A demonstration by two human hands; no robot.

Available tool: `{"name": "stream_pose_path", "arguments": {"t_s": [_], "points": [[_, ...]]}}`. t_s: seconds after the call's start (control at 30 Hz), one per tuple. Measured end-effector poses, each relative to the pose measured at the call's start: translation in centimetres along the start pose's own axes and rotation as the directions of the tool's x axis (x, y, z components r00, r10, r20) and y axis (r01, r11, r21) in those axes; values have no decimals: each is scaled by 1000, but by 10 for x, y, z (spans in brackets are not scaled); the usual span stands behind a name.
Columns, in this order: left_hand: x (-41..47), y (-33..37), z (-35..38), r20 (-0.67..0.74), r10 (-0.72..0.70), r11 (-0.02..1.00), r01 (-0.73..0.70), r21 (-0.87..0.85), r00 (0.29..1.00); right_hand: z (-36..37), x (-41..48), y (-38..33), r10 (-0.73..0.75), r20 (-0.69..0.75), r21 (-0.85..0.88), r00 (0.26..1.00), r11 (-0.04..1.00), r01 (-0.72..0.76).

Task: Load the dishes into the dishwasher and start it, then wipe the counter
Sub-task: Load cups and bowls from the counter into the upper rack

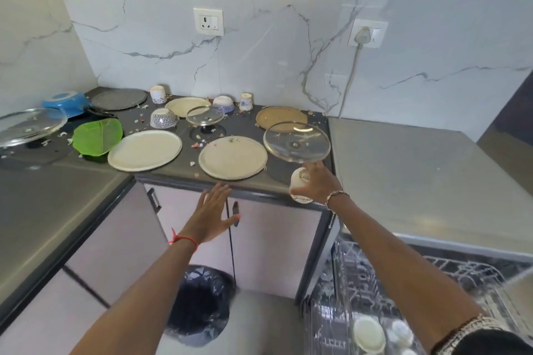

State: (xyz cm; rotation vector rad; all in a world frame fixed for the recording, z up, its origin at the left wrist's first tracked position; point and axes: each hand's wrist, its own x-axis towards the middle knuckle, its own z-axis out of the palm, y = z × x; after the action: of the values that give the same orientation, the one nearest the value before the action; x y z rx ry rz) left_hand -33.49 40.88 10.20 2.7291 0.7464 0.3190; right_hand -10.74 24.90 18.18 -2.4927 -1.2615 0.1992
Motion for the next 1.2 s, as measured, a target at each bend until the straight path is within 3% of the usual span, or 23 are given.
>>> {"name": "stream_pose_path", "arguments": {"t_s": [0.3,0.53,0.87,1.2], "points": [[-161,52,14,139,-5,999,-2,48,990,27,-174,-6,91,67,0,994,996,-92],[-237,92,30,194,14,993,-35,110,981,40,-274,13,128,125,-45,984,991,-123],[-279,175,72,277,49,995,-72,73,960,46,-364,77,174,172,18,970,983,-180],[-287,299,135,271,-30,998,16,55,962,22,-417,195,168,248,140,954,968,-207]]}}
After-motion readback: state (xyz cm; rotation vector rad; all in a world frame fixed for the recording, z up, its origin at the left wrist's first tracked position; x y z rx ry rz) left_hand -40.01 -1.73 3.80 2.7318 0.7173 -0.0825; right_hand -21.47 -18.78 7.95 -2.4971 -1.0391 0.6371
